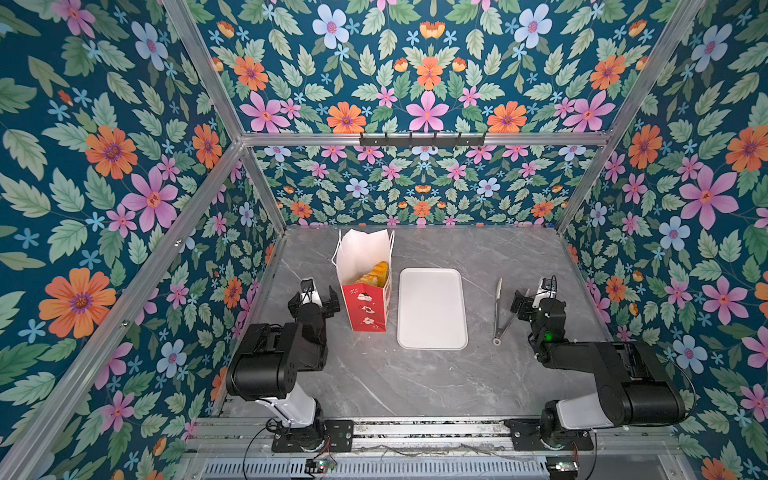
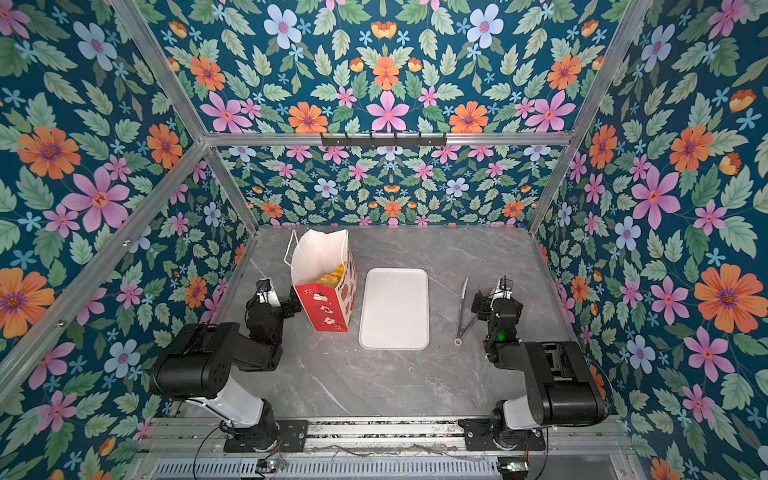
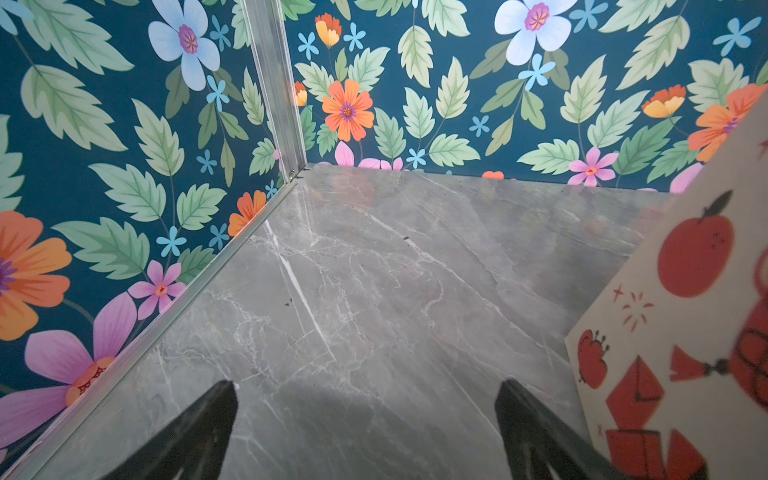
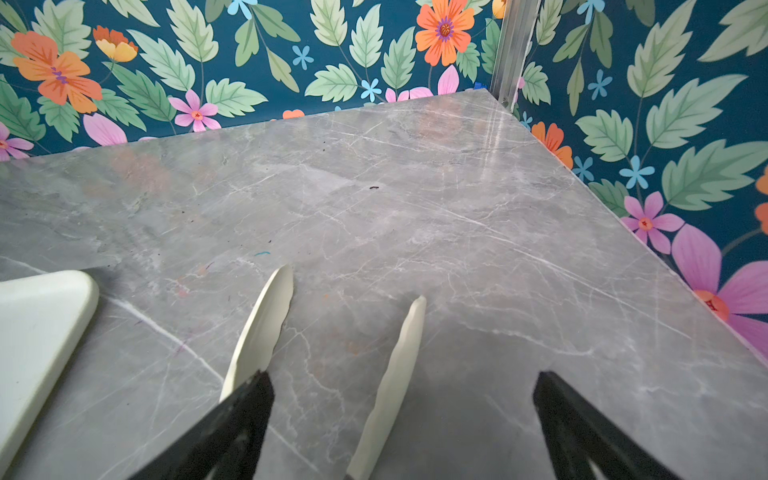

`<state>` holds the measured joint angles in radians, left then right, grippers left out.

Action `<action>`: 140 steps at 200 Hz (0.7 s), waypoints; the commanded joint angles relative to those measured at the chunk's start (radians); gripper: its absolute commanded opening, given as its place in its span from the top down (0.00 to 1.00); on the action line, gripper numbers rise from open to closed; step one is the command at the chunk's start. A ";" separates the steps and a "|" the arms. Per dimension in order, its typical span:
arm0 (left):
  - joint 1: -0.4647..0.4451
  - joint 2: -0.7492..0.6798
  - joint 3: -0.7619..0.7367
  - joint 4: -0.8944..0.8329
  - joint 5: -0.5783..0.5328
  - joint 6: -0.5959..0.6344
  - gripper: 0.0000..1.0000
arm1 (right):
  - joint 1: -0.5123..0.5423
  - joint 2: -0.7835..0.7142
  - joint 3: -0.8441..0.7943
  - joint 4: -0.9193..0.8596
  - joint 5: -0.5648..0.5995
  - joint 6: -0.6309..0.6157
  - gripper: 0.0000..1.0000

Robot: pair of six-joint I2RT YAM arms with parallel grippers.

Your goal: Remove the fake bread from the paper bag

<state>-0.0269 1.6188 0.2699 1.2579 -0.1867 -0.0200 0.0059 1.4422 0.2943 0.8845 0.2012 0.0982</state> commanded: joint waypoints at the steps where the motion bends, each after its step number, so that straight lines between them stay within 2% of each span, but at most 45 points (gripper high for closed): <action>1: 0.000 -0.002 0.002 0.025 -0.002 0.000 0.00 | 0.000 -0.003 0.005 0.021 0.001 -0.007 0.01; 76: 0.001 -0.025 0.006 0.002 -0.009 -0.008 0.00 | 0.001 -0.004 0.005 0.021 0.003 -0.008 0.01; 111: 0.001 -0.226 0.008 -0.167 -0.061 -0.020 0.01 | 0.017 -0.050 0.011 -0.026 0.048 -0.011 0.01; 121: -0.002 -0.296 0.001 -0.188 -0.089 -0.007 0.03 | 0.048 -0.071 0.020 -0.042 0.133 -0.022 0.01; 134: -0.007 -0.410 0.005 -0.229 -0.152 0.006 0.04 | 0.098 -0.154 0.071 -0.203 0.209 -0.042 0.01; 140: -0.007 -0.468 0.020 -0.279 -0.175 0.005 0.07 | 0.115 -0.189 0.101 -0.304 0.223 -0.043 0.01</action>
<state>-0.0292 1.3025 0.2714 1.0996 -0.2497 -0.0269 0.0639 1.3582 0.3218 0.8101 0.2840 0.0914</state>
